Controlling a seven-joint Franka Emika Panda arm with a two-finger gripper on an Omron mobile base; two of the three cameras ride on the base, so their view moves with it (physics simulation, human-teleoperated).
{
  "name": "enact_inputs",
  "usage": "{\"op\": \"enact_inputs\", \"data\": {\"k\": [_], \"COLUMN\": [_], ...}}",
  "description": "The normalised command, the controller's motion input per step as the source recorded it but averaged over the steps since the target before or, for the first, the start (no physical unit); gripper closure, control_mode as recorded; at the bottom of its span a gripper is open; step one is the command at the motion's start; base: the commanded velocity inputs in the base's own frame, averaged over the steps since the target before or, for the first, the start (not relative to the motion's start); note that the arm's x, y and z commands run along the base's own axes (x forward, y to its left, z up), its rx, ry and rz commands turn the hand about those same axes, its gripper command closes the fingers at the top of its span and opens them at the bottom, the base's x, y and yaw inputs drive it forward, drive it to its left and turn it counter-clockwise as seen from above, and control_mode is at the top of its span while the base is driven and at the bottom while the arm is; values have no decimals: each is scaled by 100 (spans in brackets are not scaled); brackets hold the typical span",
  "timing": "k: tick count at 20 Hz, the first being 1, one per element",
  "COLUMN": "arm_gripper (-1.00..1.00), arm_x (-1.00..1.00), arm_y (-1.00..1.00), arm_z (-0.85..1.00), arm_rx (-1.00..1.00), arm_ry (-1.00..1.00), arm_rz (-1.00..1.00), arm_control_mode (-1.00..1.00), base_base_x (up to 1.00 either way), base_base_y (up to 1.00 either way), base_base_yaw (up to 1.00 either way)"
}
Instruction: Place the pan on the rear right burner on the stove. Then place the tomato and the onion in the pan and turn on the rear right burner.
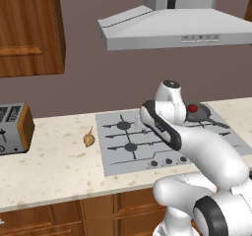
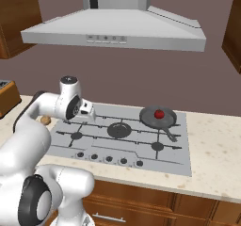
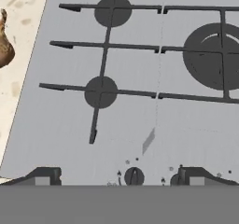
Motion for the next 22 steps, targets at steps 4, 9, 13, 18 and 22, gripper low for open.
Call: {"op": "enact_inputs", "data": {"k": [4, 9, 13, 18, 22], "arm_gripper": [-100, -100, -100, -100, -100], "arm_x": [17, 10, 13, 4, 1], "arm_y": [40, 47, 47, 49, 45], "arm_z": [1, 6, 13, 16, 15], "arm_rx": [0, 0, 0, 0, 6], "arm_ry": [0, 0, 0, 0, 0], "arm_rz": [-21, -15, -3, 0, 0], "arm_control_mode": [-100, -100, -100, -100, -100], "base_base_x": [0, 0, 0, 0, 0], "base_base_y": [0, 0, 0, 0, 0], "base_base_yaw": [0, 0, 0, 0, 0]}}
